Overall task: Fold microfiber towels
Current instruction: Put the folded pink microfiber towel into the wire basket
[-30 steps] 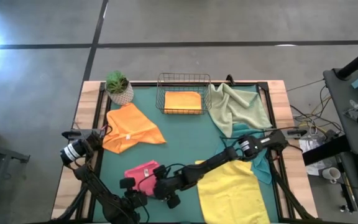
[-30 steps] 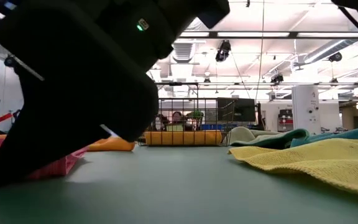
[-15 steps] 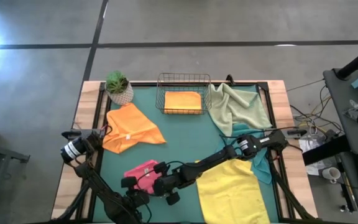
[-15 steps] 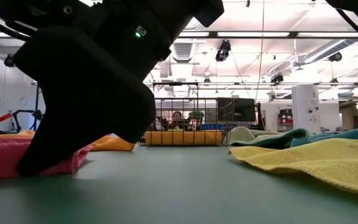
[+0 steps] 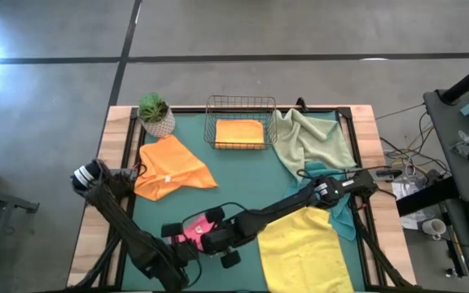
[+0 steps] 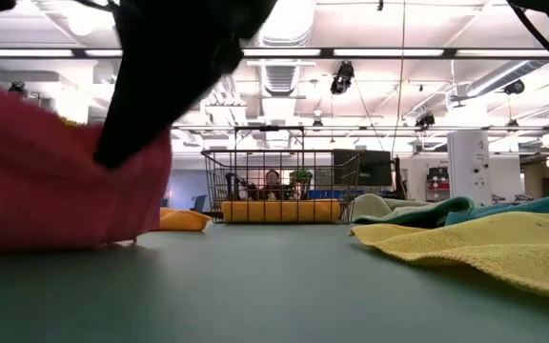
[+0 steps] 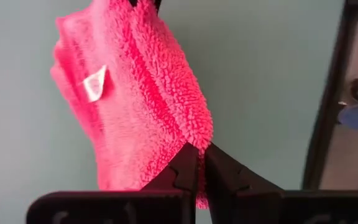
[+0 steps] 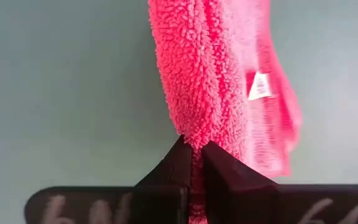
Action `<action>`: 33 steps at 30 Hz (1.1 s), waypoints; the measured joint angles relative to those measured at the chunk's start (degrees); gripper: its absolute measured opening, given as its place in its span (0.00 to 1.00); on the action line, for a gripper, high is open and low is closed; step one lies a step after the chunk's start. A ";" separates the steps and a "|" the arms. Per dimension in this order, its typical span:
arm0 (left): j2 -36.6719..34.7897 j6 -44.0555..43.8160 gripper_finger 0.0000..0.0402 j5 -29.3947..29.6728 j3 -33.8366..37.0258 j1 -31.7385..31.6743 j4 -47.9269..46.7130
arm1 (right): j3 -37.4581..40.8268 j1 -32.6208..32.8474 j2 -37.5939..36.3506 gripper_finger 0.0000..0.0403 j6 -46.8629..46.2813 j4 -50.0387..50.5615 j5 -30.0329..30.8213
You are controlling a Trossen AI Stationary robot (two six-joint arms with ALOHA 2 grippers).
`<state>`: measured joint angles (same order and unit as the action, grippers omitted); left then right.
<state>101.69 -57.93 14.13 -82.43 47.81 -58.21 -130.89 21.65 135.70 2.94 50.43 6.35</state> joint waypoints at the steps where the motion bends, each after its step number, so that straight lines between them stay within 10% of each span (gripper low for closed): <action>1: -0.61 0.85 0.00 -0.17 -0.06 -0.36 -0.35 | -0.81 0.00 -0.35 0.02 -0.15 1.25 -0.02; 33: -17.46 35.30 0.00 7.05 -0.57 -25.54 -4.24 | -3.46 -6.03 -18.59 0.02 -4.89 21.29 14.76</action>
<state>84.23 -22.63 21.17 -83.00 22.27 -62.45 -134.34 15.62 117.12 -1.96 71.71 21.11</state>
